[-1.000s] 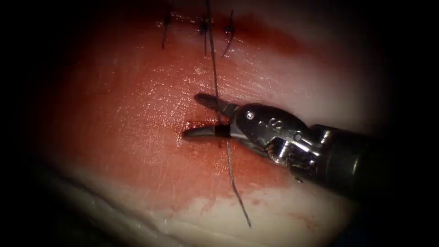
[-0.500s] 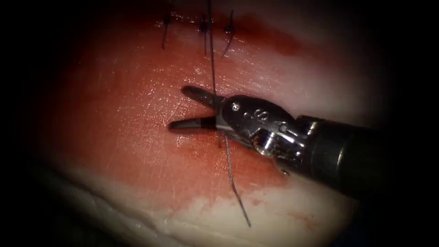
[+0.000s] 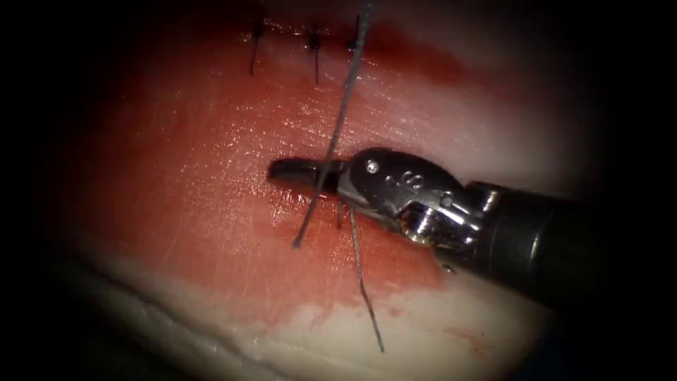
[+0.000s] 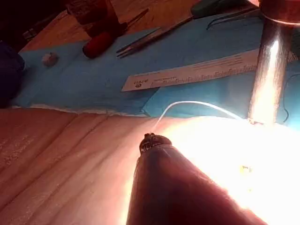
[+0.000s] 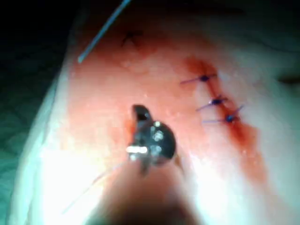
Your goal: Wound Closure
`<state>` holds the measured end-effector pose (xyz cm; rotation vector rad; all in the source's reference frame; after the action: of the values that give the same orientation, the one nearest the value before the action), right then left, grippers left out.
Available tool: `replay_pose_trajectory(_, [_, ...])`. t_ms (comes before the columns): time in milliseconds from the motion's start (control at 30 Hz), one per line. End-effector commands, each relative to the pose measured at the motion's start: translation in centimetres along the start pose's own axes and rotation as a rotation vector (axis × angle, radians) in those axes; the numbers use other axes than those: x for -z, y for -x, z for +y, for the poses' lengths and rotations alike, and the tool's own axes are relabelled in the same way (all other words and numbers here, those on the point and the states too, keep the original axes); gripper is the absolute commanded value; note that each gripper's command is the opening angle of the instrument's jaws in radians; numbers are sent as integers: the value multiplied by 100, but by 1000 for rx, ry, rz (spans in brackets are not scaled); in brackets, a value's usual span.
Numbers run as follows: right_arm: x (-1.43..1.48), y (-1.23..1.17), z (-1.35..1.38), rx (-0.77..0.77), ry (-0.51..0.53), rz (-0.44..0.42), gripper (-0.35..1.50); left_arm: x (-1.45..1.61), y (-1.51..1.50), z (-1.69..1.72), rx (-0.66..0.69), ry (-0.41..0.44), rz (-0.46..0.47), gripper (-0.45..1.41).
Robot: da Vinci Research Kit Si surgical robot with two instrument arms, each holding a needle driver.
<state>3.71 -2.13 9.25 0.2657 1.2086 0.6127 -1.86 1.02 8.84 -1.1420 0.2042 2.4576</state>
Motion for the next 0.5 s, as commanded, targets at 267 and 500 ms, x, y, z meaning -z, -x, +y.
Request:
replay_pose_trajectory(267, [116,-25,31,18,112,-10,137,-43,-3,29,-17,5,4,-45])
replay_pose_trajectory(500, [250,-38,74,2,247,-27,134,-121,15,104,-23,123,-21,-45])
